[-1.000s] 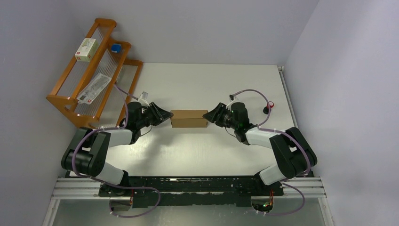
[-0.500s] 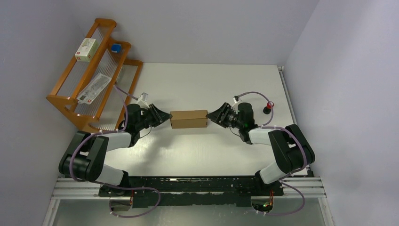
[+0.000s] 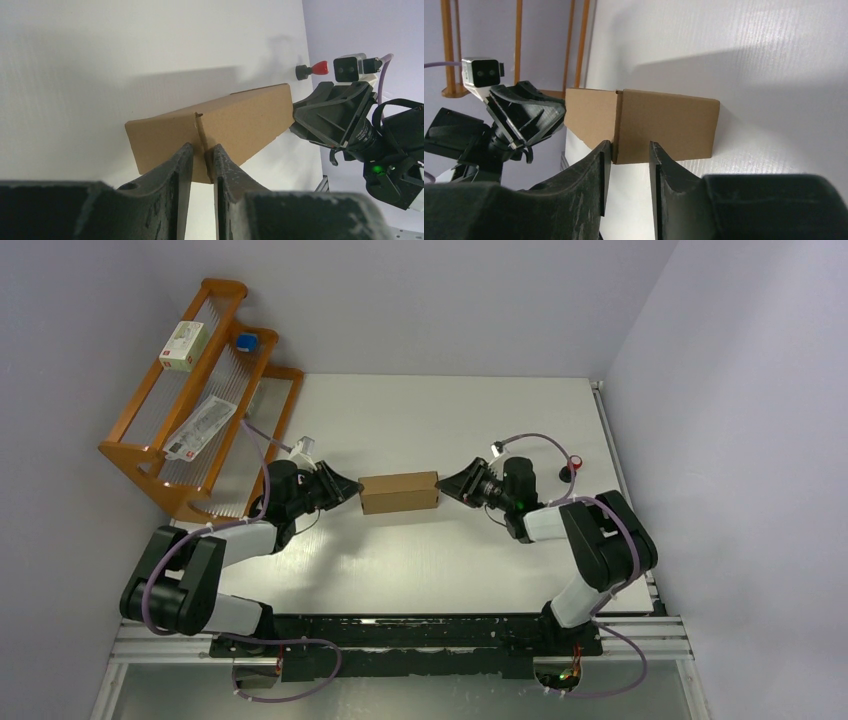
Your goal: Fold the paper box
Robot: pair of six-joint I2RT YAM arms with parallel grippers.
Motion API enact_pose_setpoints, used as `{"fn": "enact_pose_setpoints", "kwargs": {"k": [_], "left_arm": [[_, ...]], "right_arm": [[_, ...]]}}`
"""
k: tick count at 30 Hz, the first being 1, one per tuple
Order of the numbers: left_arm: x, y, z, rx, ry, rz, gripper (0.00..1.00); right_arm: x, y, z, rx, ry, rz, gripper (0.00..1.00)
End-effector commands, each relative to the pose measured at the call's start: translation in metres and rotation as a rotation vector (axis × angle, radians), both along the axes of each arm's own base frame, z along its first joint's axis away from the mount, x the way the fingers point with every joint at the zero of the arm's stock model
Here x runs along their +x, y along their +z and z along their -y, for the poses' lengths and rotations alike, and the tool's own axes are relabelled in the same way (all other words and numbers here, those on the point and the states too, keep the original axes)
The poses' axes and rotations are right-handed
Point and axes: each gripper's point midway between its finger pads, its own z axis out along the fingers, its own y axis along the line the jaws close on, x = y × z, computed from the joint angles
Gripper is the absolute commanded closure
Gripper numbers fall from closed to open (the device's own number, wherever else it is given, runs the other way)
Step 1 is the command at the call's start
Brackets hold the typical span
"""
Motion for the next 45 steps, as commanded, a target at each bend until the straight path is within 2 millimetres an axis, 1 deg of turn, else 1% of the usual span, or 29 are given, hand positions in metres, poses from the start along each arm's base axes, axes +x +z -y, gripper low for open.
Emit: {"fn": "enact_pose_setpoints", "kwargs": {"k": [1, 4, 6, 8, 10, 13, 17, 20, 23, 26, 29, 31, 33, 36, 38, 40, 43, 45], "left_arm": [[-0.020, -0.054, -0.015, 0.123, 0.019, -0.147, 0.74], [-0.022, -0.061, -0.015, 0.124, 0.012, -0.158, 0.74], [-0.023, -0.065, -0.015, 0.133, 0.006, -0.166, 0.74], [-0.022, -0.066, -0.016, 0.146, 0.004, -0.168, 0.74], [-0.022, -0.065, -0.017, 0.155, 0.006, -0.161, 0.75], [-0.019, -0.063, -0.021, 0.185, 0.014, -0.147, 0.75], [-0.018, -0.061, -0.026, 0.214, 0.028, -0.134, 0.74], [-0.017, -0.061, -0.026, 0.221, 0.027, -0.132, 0.74], [-0.017, -0.064, -0.025, 0.219, 0.021, -0.140, 0.75], [-0.018, -0.066, -0.023, 0.212, 0.011, -0.148, 0.75], [-0.019, -0.067, -0.022, 0.202, 0.005, -0.154, 0.75], [-0.019, -0.068, -0.021, 0.200, 0.005, -0.155, 0.75], [-0.020, -0.068, -0.022, 0.202, 0.005, -0.155, 0.75], [-0.019, -0.068, -0.024, 0.215, 0.010, -0.155, 0.75], [-0.019, -0.067, -0.025, 0.224, 0.015, -0.154, 0.74], [-0.016, -0.062, -0.026, 0.227, 0.027, -0.144, 0.73], [-0.008, -0.045, -0.027, 0.218, 0.048, -0.109, 0.69], [-0.003, -0.034, -0.031, 0.225, 0.085, -0.093, 0.65]], "right_arm": [[-0.025, -0.058, 0.013, -0.058, -0.021, -0.151, 0.68], [-0.033, -0.070, 0.015, -0.051, -0.022, -0.176, 0.75], [-0.036, -0.072, 0.014, -0.045, -0.015, -0.180, 0.80], [-0.034, -0.067, 0.013, -0.040, -0.008, -0.168, 0.82], [-0.028, -0.057, 0.012, -0.040, -0.004, -0.139, 0.82], [-0.016, -0.037, 0.008, -0.038, 0.001, -0.094, 0.77], [0.004, -0.007, 0.000, -0.008, 0.007, -0.033, 0.67], [0.015, 0.003, -0.005, 0.008, 0.013, -0.012, 0.59], [0.021, 0.010, -0.012, 0.041, 0.037, -0.001, 0.56], [0.024, 0.005, -0.013, 0.050, 0.038, -0.010, 0.56], [0.023, -0.009, -0.012, 0.035, 0.037, -0.036, 0.59], [0.019, -0.023, -0.010, 0.019, 0.029, -0.060, 0.62], [0.011, -0.039, -0.007, 0.008, 0.030, -0.089, 0.67], [-0.001, -0.052, -0.007, 0.019, 0.057, -0.106, 0.73], [-0.008, -0.053, -0.007, 0.032, 0.085, -0.097, 0.74], [-0.012, -0.049, -0.007, 0.040, 0.108, -0.084, 0.74], [-0.007, -0.038, -0.008, 0.008, 0.133, -0.046, 0.68], [-0.001, -0.026, -0.009, -0.028, 0.154, 0.001, 0.63]]}}
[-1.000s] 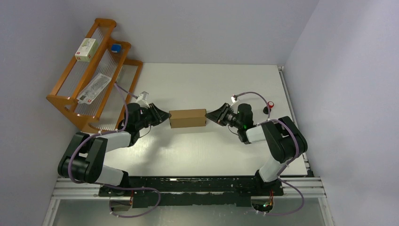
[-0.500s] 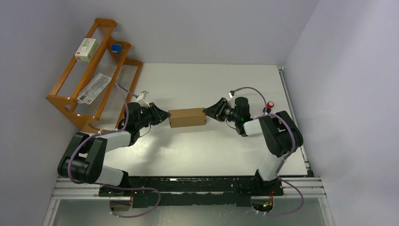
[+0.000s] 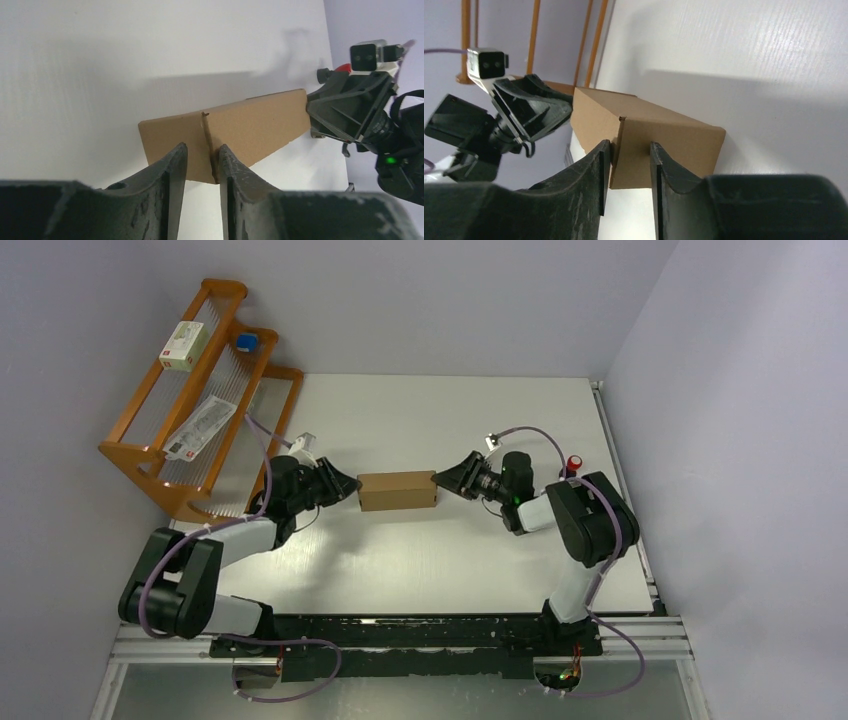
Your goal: Fold the paper box
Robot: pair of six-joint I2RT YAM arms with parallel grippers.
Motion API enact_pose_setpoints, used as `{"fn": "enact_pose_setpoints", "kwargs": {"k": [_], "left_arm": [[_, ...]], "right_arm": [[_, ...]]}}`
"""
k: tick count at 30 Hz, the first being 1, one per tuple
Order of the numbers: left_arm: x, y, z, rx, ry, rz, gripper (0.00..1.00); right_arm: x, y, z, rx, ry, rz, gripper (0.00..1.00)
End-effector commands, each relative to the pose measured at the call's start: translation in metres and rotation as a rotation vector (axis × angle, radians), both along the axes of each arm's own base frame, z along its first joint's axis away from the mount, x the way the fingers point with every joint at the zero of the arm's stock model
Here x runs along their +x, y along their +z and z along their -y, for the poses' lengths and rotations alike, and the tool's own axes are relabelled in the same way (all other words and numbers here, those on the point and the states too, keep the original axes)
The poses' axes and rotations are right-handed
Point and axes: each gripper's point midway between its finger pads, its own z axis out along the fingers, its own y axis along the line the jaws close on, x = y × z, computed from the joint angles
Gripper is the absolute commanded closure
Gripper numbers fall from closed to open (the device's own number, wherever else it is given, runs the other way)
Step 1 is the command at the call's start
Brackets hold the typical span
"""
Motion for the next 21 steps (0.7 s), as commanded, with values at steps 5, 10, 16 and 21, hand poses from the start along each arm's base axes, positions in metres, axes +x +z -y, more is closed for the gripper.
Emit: {"fn": "enact_pose_setpoints", "kwargs": {"k": [5, 10, 16, 21], "left_arm": [[0.000, 0.017, -0.030, 0.087, 0.164, -0.047, 0.52], [-0.001, 0.060, -0.032, 0.094, 0.163, 0.015, 0.40], [-0.019, 0.106, -0.046, 0.194, 0.140, 0.090, 0.26], [-0.040, 0.160, -0.070, 0.338, 0.149, 0.232, 0.11]], "right_arm": [[-0.001, 0.000, 0.007, -0.254, 0.108, 0.040, 0.50], [0.010, 0.025, 0.016, -0.393, 0.129, 0.162, 0.42], [0.010, 0.056, 0.019, -0.511, 0.196, 0.312, 0.38], [0.006, 0.083, 0.000, -0.591, 0.280, 0.494, 0.35]]}}
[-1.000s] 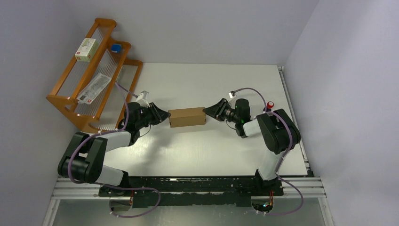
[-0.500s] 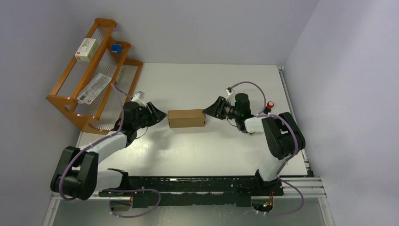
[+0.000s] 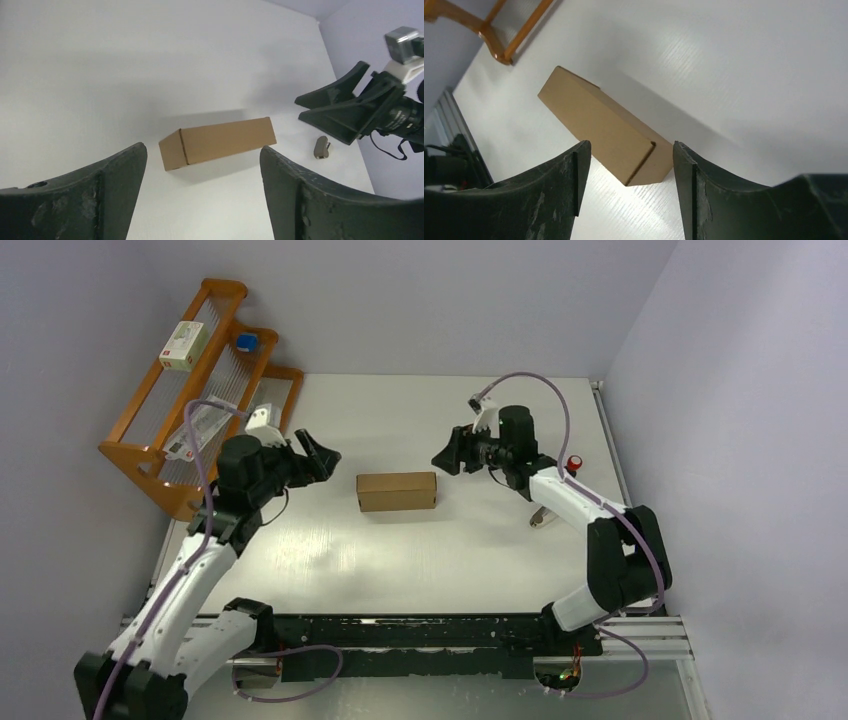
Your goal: Fold the paper box
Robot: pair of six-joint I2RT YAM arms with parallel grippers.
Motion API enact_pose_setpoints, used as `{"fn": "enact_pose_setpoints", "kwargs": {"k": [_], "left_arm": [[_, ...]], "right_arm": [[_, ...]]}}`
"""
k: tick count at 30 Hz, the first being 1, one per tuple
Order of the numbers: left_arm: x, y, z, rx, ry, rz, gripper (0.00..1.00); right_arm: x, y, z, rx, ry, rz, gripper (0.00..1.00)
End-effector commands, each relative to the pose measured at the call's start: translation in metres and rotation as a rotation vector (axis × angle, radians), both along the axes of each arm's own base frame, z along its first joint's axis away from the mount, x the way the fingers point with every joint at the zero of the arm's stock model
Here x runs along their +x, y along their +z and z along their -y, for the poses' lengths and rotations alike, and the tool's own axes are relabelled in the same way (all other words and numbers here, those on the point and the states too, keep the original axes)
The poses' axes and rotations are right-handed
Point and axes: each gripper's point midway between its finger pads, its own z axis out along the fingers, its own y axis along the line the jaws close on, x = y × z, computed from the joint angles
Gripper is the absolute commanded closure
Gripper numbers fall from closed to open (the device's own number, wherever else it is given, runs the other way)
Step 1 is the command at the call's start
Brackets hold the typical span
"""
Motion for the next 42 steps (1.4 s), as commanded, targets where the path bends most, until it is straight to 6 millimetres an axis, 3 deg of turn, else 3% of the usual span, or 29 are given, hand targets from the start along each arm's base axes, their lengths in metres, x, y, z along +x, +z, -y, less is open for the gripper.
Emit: {"fn": "enact_pose_setpoints", "kwargs": {"k": [1, 6, 8, 17, 21, 28, 33, 42], "left_arm": [[-0.023, 0.034, -0.030, 0.195, 0.025, 0.079, 0.07], [-0.034, 0.051, -0.046, 0.350, 0.026, 0.147, 0.02], [-0.038, 0.049, -0.043, 0.362, 0.010, 0.158, 0.02], [-0.038, 0.034, -0.069, 0.472, 0.151, 0.173, 0.02], [-0.042, 0.031, -0.087, 0.517, 0.244, 0.144, 0.02], [-0.044, 0.030, -0.085, 0.520, 0.237, 0.149, 0.02], [-0.044, 0.029, -0.086, 0.522, 0.238, 0.146, 0.02], [-0.045, 0.029, -0.085, 0.518, 0.232, 0.154, 0.02]], "right_arm": [[-0.011, 0.014, -0.016, -0.145, 0.123, 0.162, 0.34], [-0.015, 0.010, -0.047, -0.332, 0.237, 0.265, 0.32], [-0.018, 0.005, -0.062, -0.374, 0.300, 0.277, 0.32], [-0.033, -0.023, -0.122, -0.590, 0.498, 0.277, 0.29], [-0.033, -0.038, -0.129, -0.638, 0.543, 0.254, 0.26], [-0.030, -0.056, -0.139, -0.685, 0.583, 0.242, 0.25], [-0.029, -0.071, -0.133, -0.753, 0.597, 0.222, 0.29], [-0.024, -0.049, -0.126, -0.770, 0.566, 0.283, 0.26]]}}
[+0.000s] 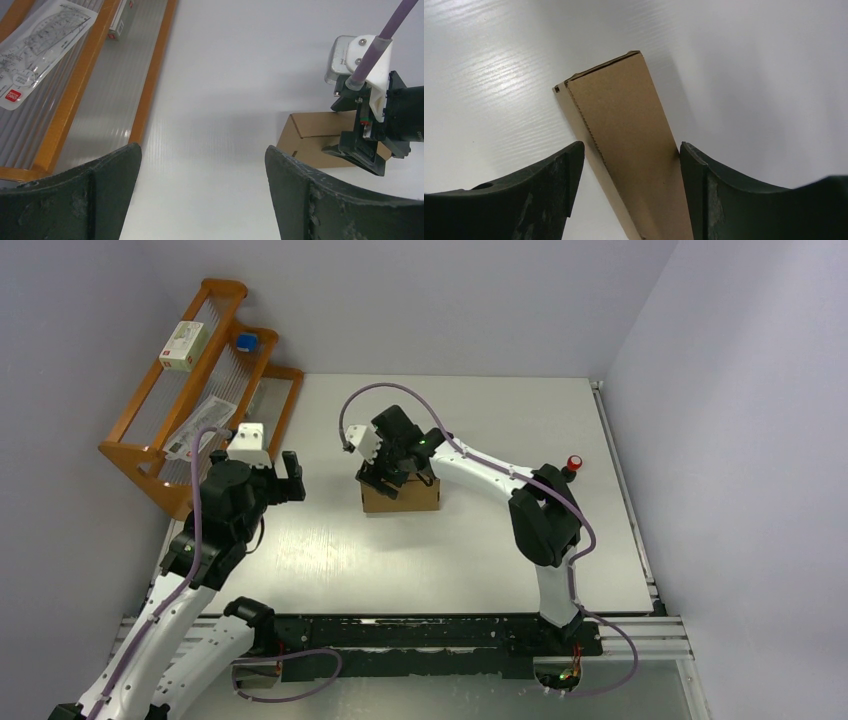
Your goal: Fold the paper box
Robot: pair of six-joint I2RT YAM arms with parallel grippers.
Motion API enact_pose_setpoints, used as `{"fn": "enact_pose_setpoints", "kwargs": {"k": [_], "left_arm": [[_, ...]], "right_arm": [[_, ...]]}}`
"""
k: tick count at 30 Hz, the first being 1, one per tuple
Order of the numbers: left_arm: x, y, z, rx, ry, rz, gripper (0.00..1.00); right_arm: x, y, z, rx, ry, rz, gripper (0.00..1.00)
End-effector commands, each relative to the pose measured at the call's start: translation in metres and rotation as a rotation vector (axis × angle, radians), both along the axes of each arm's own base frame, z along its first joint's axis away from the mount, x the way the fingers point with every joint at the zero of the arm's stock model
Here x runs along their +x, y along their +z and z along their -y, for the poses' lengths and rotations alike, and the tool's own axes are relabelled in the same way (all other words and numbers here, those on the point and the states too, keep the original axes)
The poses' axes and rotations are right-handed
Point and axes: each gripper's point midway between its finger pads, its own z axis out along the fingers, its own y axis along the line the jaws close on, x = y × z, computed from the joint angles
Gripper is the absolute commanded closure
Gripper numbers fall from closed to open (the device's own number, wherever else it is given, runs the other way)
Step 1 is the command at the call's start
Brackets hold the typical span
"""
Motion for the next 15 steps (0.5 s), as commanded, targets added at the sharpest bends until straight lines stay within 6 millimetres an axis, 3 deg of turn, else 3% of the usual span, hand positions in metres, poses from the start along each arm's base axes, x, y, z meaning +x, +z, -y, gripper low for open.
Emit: {"fn": "enact_pose_setpoints", "kwargs": {"k": [1, 5, 9, 15], "left_arm": [[-0.003, 0.000, -0.003, 0.017, 0.002, 0.009, 0.02], [-0.004, 0.000, -0.004, 0.016, 0.004, 0.018, 0.02], [-0.004, 0.001, -0.004, 0.015, 0.005, 0.020, 0.02], [-0.005, 0.001, -0.005, 0.014, 0.010, 0.023, 0.02]], "right_arm": [[-0.005, 0.010, 0.009, -0.025, -0.005, 0.014, 0.26], [-0.009, 0.012, 0.009, -0.010, -0.009, -0.002, 0.26], [-0.019, 0.000, 0.008, -0.048, -0.020, -0.024, 0.34], [-0.039, 0.002, 0.009, -0.104, -0.059, 0.125, 0.37]]}}
